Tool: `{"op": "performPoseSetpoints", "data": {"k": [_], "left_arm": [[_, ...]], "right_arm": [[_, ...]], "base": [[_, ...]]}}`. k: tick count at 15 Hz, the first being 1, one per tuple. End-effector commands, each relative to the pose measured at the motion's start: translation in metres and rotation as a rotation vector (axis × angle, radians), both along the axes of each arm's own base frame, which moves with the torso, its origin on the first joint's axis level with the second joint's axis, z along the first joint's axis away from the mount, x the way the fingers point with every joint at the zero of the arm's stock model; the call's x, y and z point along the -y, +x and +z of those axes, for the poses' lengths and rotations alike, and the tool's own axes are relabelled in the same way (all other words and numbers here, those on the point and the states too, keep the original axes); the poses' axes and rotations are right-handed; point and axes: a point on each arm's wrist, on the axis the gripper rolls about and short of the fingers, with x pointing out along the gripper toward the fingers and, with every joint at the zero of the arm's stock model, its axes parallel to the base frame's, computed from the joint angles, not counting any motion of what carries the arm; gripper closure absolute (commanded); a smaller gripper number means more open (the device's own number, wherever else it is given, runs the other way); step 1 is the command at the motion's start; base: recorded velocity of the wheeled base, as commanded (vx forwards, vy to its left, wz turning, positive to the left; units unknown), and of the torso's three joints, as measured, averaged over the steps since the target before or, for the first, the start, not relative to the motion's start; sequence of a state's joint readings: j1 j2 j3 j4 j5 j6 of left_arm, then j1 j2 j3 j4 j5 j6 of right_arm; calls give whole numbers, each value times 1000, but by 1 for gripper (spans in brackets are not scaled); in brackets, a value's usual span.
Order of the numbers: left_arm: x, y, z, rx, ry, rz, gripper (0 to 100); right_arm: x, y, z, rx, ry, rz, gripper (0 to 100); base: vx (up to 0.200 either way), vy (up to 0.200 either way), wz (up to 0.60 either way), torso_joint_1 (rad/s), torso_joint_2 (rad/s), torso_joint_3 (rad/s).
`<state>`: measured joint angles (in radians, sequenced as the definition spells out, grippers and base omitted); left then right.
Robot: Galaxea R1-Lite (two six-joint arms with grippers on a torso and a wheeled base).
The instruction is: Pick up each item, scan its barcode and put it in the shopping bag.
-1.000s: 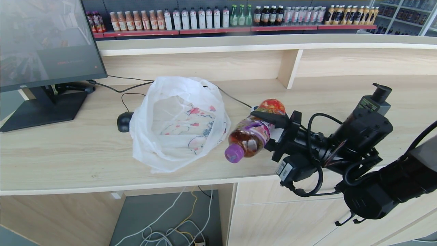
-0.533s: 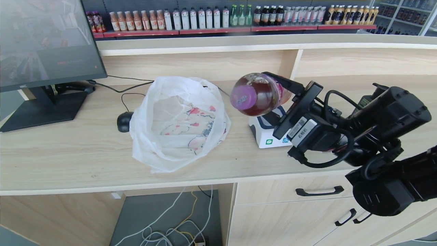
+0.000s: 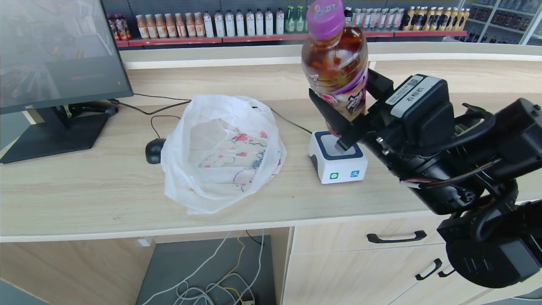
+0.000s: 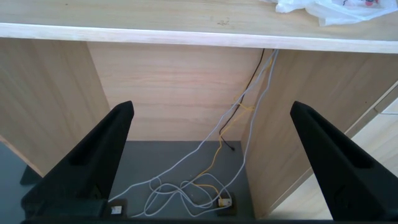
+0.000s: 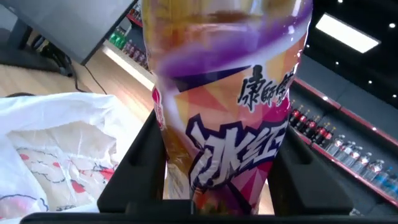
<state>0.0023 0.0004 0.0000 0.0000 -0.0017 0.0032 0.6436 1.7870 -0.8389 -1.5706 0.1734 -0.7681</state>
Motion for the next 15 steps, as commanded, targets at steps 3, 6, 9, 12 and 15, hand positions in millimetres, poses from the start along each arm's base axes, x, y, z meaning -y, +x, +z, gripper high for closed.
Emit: {"op": "performPoseSetpoints", "data": {"k": [3,6,9,12,15], "left_arm": [[0,0,0,0,0,1,0],[0,0,0,0,0,1,0],[0,0,0,0,0,1,0],[0,0,0,0,0,1,0],[0,0,0,0,8,1,0]], "right_arm": [[10,-15,22,-87,100,26,100],[14,-15,32,-205,169,75,100],[24,-1,38,-359,315,127,100],[44,20,28,-411,404,45,100],[44,28,22,-439,527,14,100]], "base": [[0,0,0,0,0,0],[0,0,0,0,0,0],[0,0,0,0,0,0],[0,0,0,0,0,0],[0,0,0,0,0,0]]}}
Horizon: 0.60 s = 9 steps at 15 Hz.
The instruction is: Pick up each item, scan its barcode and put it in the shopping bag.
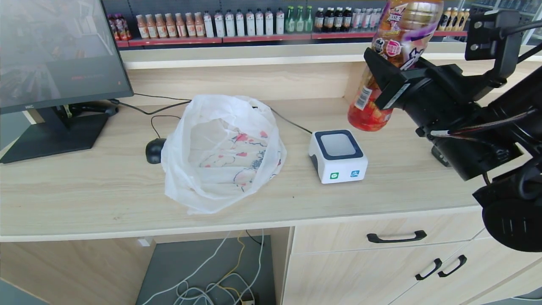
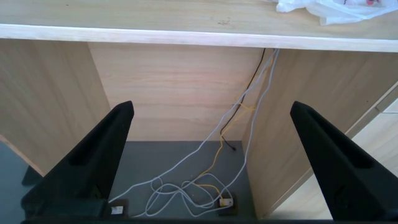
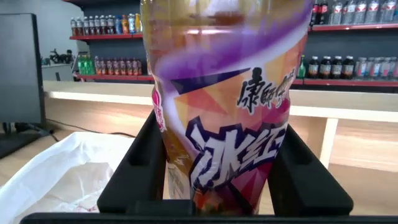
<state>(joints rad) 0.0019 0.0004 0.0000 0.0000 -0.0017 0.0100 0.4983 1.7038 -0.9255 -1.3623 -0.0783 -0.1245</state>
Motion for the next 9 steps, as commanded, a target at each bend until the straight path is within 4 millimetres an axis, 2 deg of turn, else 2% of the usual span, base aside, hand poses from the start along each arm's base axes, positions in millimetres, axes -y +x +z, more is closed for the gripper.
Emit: {"op": "performPoseSetpoints", "data": {"k": [1,6,9], "left_arm": [[0,0,0,0,1,1,0],[0,0,0,0,-1,1,0],[0,0,0,0,-2,1,0]], "right_arm": [[-3,9,-10,-19,3,-6,100],[-1,3,-11,-1,10,-3,100],[-1,-2,-14,-7,5,4,100]], "base": [[0,0,0,0,0,0],[0,0,0,0,0,0],[0,200,0,-1,1,5]]}}
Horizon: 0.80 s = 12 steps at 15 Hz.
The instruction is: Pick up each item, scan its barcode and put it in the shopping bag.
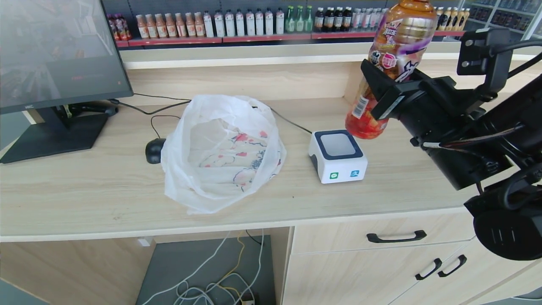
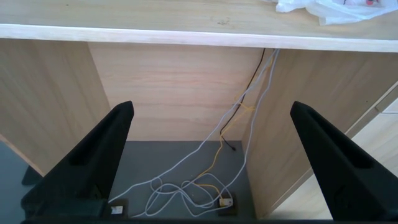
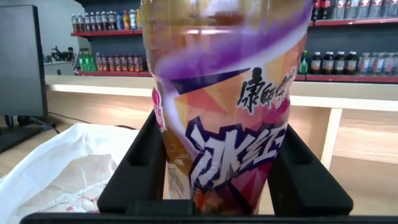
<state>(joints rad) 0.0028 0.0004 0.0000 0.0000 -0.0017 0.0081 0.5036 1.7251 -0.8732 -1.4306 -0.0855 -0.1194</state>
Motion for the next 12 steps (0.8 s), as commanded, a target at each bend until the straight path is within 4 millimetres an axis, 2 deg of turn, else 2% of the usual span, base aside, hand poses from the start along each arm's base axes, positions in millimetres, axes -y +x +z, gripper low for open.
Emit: {"op": "performPoseSetpoints", "data": {"k": [1,12], "left_arm": [[0,0,0,0,0,0,0],[0,0,0,0,-3,0,0]], "right_arm": [[1,-3,1,5,3,2,100],[-5,-3,-4,-4,-10,20,100]], "base": [[0,200,0,2,-12,2],[0,200,0,1,3,1]]}}
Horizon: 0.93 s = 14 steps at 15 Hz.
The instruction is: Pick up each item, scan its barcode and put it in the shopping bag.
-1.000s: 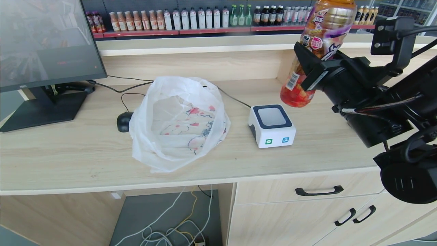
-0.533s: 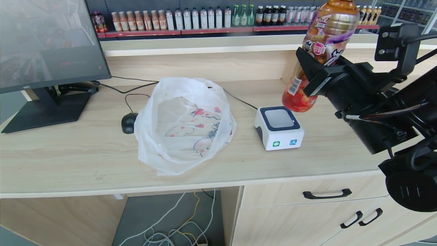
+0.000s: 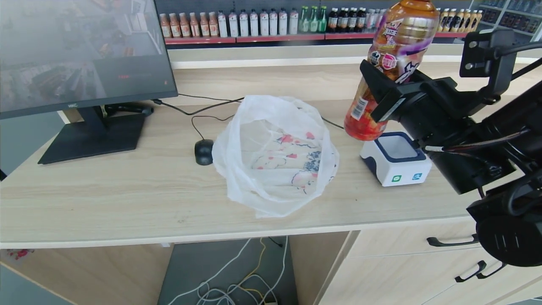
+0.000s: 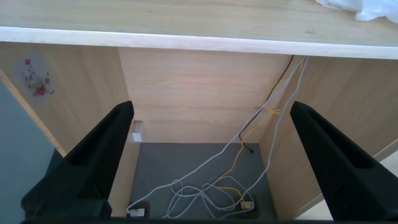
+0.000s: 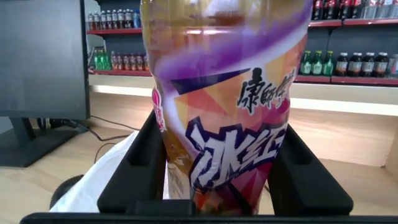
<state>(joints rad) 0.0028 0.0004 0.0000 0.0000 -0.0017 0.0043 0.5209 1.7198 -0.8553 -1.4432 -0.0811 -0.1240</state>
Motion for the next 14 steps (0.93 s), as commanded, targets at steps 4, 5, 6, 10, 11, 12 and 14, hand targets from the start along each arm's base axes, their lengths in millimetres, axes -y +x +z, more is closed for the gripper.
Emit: {"op": "performPoseSetpoints", "data": {"k": [4,5,6,10,11,12,14], "left_arm": [[0,0,0,0,0,0,0],[0,0,0,0,0,0,0],[0,0,0,0,0,0,0],[0,0,0,0,0,0,0],[0,0,0,0,0,0,0],[0,0,0,0,0,0,0],[0,0,0,0,0,0,0]], "right_arm": [[-10,0,-2,-5,-1,29,100],[-10,-1,-2,-2,0,30,100],[-10,-2,-1,4,5,33,100],[-25,-5,-8,-16,-6,80,100],[-30,-5,-11,-24,-11,93,100],[-37,-4,-17,-38,-20,110,100],[-52,6,-27,-56,-32,126,100]], "base": [[0,0,0,0,0,0],[0,0,0,0,0,0],[0,0,0,0,0,0],[0,0,0,0,0,0],[0,0,0,0,0,0],[0,0,0,0,0,0],[0,0,0,0,0,0]]}}
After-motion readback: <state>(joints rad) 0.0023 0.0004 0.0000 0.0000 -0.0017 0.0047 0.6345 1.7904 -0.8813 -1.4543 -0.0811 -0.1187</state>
